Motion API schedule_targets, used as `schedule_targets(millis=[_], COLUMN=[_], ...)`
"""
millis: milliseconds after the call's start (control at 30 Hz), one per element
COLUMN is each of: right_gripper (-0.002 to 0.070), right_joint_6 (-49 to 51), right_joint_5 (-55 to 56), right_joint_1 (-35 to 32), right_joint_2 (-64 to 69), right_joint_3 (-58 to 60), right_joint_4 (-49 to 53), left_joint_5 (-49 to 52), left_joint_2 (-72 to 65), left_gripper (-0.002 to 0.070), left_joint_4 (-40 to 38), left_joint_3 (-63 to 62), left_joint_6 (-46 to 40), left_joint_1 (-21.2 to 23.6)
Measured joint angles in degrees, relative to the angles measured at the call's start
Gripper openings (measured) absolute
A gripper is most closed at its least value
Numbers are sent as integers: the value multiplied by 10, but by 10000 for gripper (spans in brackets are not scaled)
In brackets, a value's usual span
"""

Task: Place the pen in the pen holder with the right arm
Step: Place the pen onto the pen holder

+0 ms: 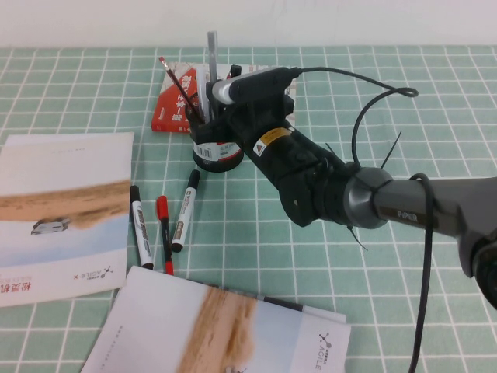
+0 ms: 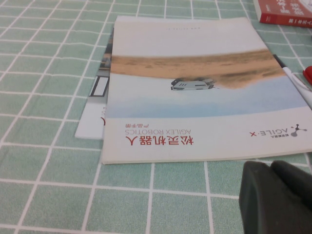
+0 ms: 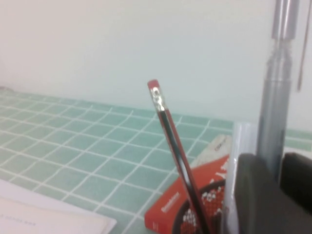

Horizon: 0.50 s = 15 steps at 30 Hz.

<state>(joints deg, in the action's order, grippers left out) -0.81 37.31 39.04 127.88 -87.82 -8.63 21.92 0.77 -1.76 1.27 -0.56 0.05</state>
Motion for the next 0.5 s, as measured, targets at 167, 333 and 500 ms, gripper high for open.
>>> schedule_targets(millis=[167, 333, 500], right_gripper=[221, 328, 232], right_joint_6=[0, 0, 8], right_joint_5=[-15, -49, -157], right_joint_1=[0, 0, 0], right_joint_2=[1, -3, -61], right_joint_3=[0, 0, 8], right_joint_4=[-5, -6, 11], left_joint_5=[0, 0, 0], left_joint_2=[0, 0, 0], left_gripper=[-4, -4, -4], left_joint_4=[0, 0, 0], left_joint_3=[0, 0, 0], left_joint_6=[0, 0, 0], left_joint_1=[0, 0, 0])
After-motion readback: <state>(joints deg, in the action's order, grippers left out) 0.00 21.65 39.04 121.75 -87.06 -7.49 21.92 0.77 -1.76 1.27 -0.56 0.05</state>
